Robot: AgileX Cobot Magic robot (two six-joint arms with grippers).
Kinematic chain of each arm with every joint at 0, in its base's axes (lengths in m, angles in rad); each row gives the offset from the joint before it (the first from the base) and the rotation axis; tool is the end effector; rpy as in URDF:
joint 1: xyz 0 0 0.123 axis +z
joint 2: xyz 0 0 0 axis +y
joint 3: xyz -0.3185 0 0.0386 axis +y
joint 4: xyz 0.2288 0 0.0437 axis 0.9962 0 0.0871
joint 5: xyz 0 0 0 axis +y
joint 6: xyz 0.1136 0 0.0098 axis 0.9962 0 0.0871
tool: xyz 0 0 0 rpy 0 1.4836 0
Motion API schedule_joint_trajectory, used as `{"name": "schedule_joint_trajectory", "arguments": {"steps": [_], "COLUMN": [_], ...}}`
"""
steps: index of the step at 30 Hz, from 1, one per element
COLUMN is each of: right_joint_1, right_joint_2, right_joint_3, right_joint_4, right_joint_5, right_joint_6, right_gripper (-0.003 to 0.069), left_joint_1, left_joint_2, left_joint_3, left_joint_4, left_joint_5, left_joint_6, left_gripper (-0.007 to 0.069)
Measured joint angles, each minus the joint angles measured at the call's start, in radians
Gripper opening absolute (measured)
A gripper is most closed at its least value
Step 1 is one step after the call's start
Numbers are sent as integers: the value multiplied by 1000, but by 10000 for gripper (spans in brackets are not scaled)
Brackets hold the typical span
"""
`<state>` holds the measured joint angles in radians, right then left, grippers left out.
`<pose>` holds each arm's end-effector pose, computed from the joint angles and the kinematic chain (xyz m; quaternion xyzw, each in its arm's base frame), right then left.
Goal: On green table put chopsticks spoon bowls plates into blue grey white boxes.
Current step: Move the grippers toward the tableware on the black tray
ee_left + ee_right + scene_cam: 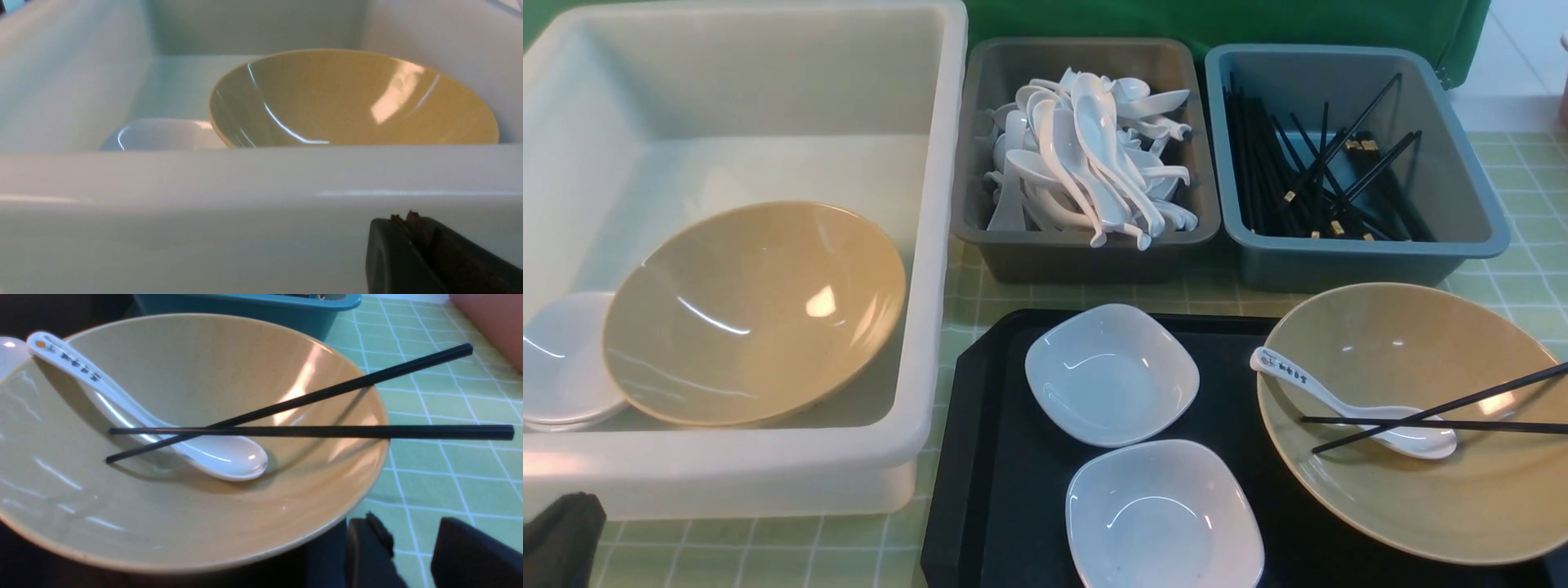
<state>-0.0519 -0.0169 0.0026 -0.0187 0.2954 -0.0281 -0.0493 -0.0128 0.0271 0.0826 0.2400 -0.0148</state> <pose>0.0208 -0.0017 0.1811 0.0040 0.7722 -0.0332 0.6345 0.0229 0.0011 0.1789 0.0374 0.7625 0.0127 0.6458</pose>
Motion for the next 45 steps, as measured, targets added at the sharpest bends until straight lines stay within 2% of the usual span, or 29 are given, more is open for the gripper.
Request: {"name": "schedule_joint_trajectory", "arguments": {"steps": [6, 12, 15, 22, 25, 29, 30, 32, 34, 39, 42, 45], "right_joint_1": [0, 0, 0, 0, 0, 0, 0, 0, 0, 0, 0, 0], "right_joint_2": [0, 0, 0, 0, 0, 0, 0, 0, 0, 90, 224, 384], "right_joint_3": [5, 24, 24, 25, 25, 25, 25, 13, -43, -251, -442, -624], "right_joint_4": [1, 2, 2, 2, 3, 3, 3, 3, 5, 6, 6, 6], "right_joint_5": [-27, -217, -257, -323, -418, -606, -619, -642, -607, -543, -455, -287], "right_joint_6": [5, 56, 64, 236, 294, 368, 377, 429, 446, 465, 470, 410], "right_gripper": [244, 244, 244, 244, 244, 244, 244, 244, 244, 244, 244, 244], "left_joint_1": [0, 0, 0, 0, -2, -2, -2, -2, -2, -2, -2, -2], "left_joint_2": [0, 1, 1, 2, 2, 2, 2, 2, 2, 51, 171, 316], "left_joint_3": [0, 0, 0, 0, 0, 0, 0, 0, -24, -196, -382, -547], "left_joint_4": [23, 23, 23, 23, 2, -70, -72, -89, -93, -93, -93, -91], "left_joint_5": [-126, -230, -240, -250, -345, -628, -641, -787, -813, -764, -639, -401], "left_joint_6": [1, 1, 1, 0, -52, -221, -227, -306, -364, -418, -443, -477], "left_gripper": [-1, -1, -1, -1, -1, -1, -1, -1, -1, -1, -1, -1]}}
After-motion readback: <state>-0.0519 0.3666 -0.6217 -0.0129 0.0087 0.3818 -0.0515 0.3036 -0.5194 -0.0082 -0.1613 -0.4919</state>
